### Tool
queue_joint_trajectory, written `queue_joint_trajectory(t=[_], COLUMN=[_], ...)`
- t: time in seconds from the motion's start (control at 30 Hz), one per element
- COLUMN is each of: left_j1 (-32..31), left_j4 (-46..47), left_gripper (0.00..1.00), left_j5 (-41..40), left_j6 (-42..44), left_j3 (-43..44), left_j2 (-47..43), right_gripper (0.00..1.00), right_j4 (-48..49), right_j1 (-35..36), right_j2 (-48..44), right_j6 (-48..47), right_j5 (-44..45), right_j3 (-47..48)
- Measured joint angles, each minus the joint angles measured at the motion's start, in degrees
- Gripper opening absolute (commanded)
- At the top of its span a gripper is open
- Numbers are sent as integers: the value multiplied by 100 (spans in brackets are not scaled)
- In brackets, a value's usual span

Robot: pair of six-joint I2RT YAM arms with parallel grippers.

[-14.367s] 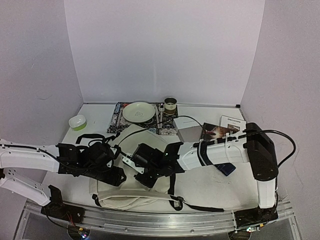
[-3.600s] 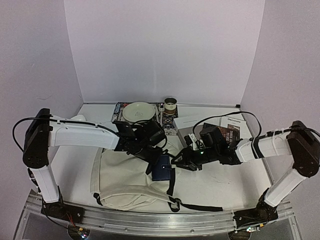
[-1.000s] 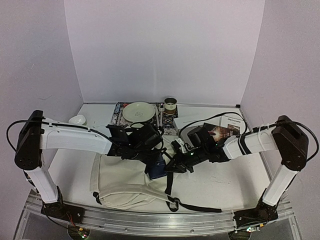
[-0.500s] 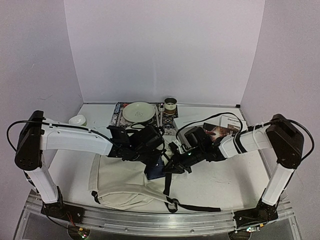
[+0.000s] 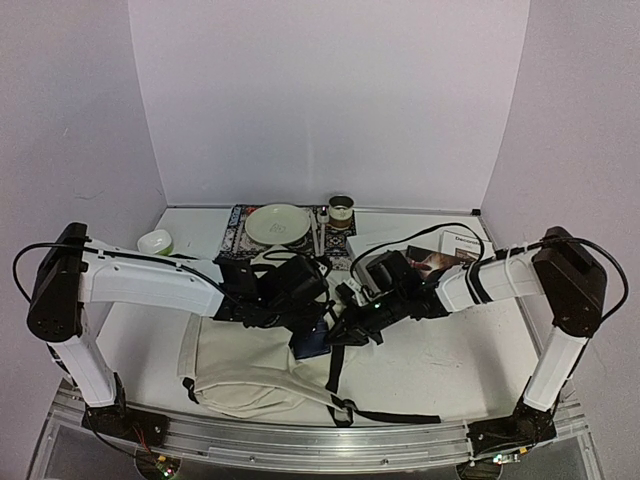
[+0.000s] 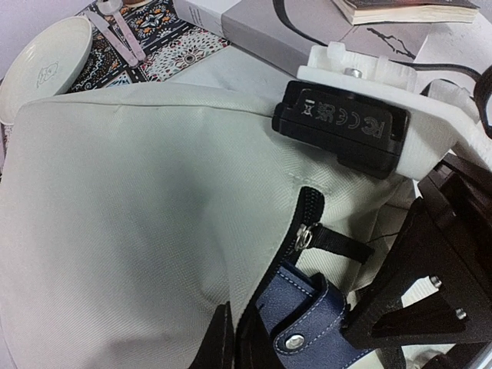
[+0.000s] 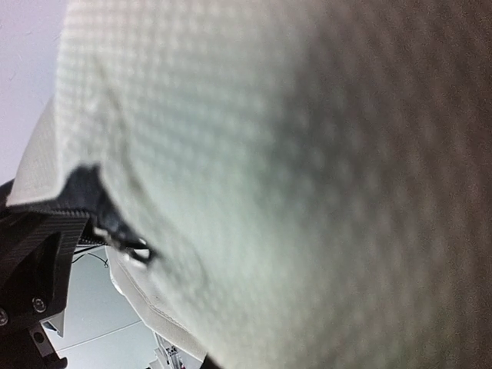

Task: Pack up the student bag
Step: Place the card case in the pocket on the back of the bag.

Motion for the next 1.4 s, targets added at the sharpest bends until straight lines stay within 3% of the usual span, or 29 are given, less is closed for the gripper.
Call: queue_joint_trajectory(t=[0.43, 0.83, 1.07, 1.13, 1.3, 1.4], left_j1=[-11, -33, -44, -41, -34, -3], left_j4=[320, 561, 490, 492, 491, 516], left_gripper=[0, 0, 0, 0, 0, 0], left_j5=[16, 372, 628, 646, 557, 508], left_j6=[-513, -1340, -1624, -1666, -1700, -1704], left_j3=[-170, -175, 18, 22, 13, -71], left_j2=[-72, -74, 28, 45, 30, -55], right_gripper=[0, 0, 0, 5, 39, 54], right_j4=[30, 1840, 3192, 3494, 3797, 3759], right_j1=[100, 315, 831, 957, 1124, 1136], right_j2=[-656, -923, -454, -231, 210, 247], right_j6=[118, 884, 1202, 1228, 1160, 1021], right_j5=[983, 2025, 3199, 3358, 3405, 3284], right_j3=[-93, -966, -1349, -1348, -1201, -1187])
